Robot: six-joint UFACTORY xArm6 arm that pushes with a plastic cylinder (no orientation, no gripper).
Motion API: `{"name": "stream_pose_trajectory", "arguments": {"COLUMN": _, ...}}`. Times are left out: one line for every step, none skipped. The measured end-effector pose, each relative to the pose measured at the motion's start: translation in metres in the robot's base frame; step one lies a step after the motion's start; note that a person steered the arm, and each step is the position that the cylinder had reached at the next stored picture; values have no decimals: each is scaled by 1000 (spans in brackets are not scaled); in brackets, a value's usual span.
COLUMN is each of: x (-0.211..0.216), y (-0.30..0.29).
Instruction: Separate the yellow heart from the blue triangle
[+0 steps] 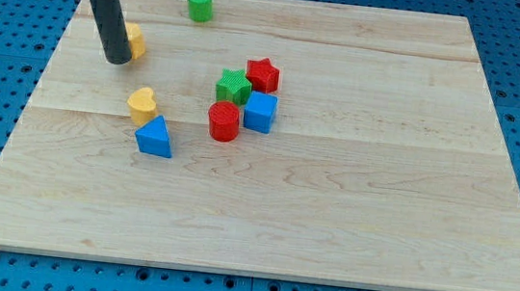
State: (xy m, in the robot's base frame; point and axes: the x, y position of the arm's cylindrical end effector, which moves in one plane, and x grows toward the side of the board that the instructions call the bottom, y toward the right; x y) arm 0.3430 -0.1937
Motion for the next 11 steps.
{"name": "stream_pose_trajectory", "arguments": {"x": -40, "y": -1}}
{"name": "stream_pose_trajectory", "arguments": {"x": -67, "y": 6}}
{"name": "stream_pose_trajectory", "arguments": {"x": -82, "y": 6}}
{"name": "stream_pose_trajectory", "arguments": {"x": -31, "y": -17}}
{"name": "stream_pose_trajectory", "arguments": {"x": 65, "y": -39}}
{"name": "stream_pose_trajectory", "arguments": {"x": 131, "y": 8}}
{"name": "stream_pose_trajectory", "arguments": {"x": 148, "y": 74}}
{"name": "stream_pose_trajectory", "arguments": {"x": 91, "y": 77}}
{"name": "stream_pose_trajectory", "arguments": {"x": 84, "y": 44}}
{"name": "stream_pose_trajectory", "arguments": {"x": 130, "y": 42}}
{"name": "stream_pose_trajectory", "arguments": {"x": 113, "y": 11}}
